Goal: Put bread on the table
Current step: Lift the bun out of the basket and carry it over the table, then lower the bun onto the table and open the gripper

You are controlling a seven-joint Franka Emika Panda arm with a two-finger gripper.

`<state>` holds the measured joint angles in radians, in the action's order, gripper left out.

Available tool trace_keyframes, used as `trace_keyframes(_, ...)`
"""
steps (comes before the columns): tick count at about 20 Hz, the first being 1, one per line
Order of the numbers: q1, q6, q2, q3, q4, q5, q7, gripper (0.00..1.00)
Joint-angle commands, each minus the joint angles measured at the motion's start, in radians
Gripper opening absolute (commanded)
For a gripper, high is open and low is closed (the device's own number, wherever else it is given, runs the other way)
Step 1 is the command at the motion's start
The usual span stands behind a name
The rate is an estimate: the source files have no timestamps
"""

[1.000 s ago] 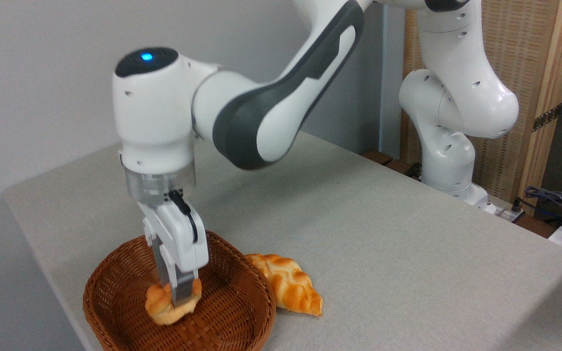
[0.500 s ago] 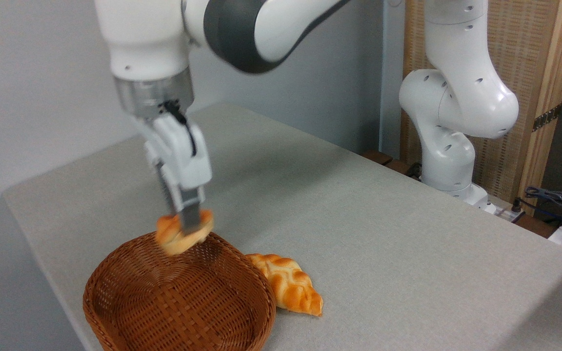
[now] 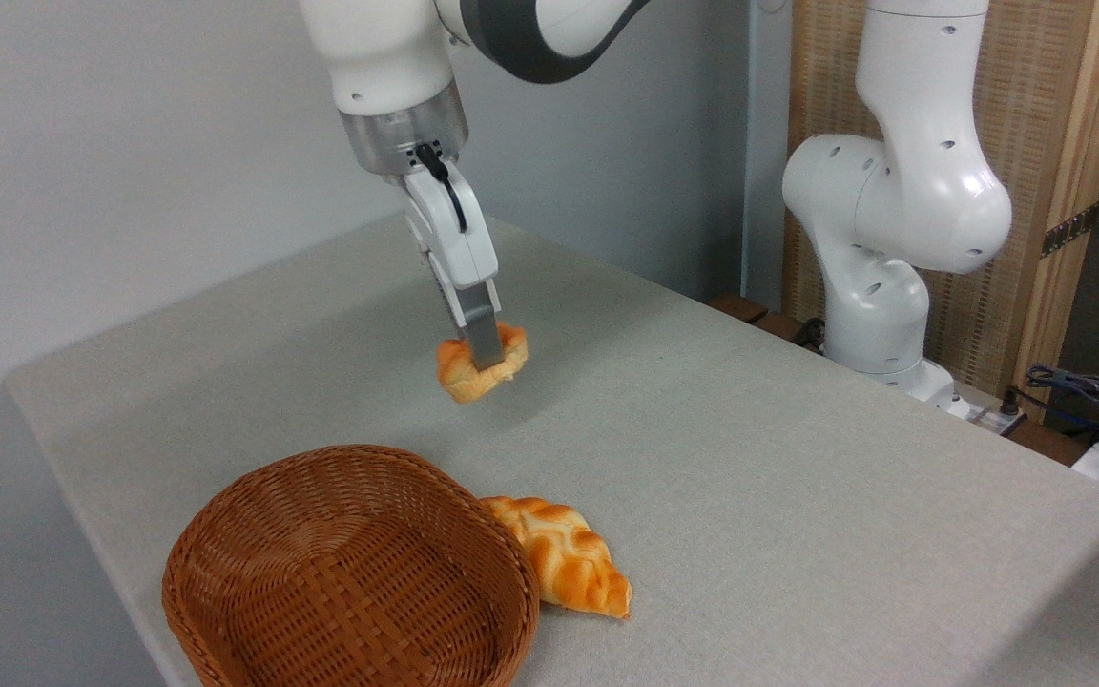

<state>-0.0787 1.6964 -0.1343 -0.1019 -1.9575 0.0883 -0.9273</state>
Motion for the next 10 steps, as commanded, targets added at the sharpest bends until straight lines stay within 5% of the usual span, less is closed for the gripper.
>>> trace_keyframes(1, -0.035, 0.032, -0.021, 0.007, -0.052, -0.018, -0.005, 1.0)
trace_keyframes(10, -0.041, 0.039, -0.019, 0.004, -0.05, -0.018, -0.002, 1.0)
